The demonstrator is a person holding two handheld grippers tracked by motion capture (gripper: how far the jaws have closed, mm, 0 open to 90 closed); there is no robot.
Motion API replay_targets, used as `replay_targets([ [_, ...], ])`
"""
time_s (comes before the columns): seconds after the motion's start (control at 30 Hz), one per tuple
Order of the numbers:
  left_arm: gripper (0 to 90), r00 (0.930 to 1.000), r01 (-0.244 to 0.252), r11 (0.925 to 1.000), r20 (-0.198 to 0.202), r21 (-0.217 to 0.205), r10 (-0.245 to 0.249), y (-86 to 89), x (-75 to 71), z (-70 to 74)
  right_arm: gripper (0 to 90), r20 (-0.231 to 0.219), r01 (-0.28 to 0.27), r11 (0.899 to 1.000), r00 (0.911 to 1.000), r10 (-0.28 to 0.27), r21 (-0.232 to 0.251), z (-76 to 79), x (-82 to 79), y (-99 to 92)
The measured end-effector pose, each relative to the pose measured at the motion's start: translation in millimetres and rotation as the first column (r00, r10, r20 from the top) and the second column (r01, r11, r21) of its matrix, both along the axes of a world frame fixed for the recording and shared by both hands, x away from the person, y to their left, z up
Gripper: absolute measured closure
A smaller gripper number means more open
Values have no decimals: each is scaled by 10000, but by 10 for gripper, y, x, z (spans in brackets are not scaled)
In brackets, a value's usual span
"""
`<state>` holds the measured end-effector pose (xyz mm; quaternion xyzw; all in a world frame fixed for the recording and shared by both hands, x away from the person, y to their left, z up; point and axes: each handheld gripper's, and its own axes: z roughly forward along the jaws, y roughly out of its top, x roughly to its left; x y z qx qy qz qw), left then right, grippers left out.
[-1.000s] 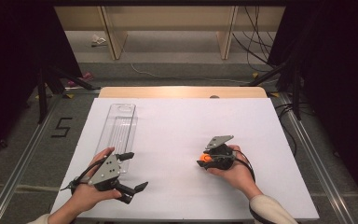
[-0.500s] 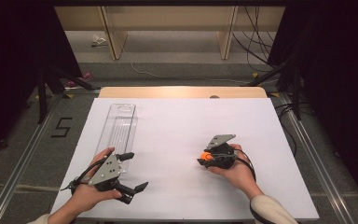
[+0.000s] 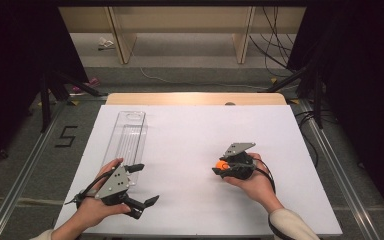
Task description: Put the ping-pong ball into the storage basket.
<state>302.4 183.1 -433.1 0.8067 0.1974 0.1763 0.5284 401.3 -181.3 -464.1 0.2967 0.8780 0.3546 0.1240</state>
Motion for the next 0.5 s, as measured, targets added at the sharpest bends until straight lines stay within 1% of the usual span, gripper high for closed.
replay_targets([
  [0.17, 0, 10000, 3, 10000, 4, 9, -3, 0, 0, 0, 513, 89, -1, 10000, 10000, 0, 82, 22, -3, 9],
  [0.23, 0, 10000, 1, 10000, 2, 10, -1, 0, 0, 0, 513, 23, 26, 9998, 10000, -26, 206, 34, -5, 9],
  [0.37, 0, 10000, 3, 10000, 5, 8, -3, -2, 0, -2, 513, 61, -11, 9995, 10000, 9, 327, 52, -9, 21],
  [0.5, 0, 10000, -1, 10000, 4, 6, 1, -2, 0, -2, 513, 63, -41, 9993, 10000, 39, 373, 62, -15, 34],
])
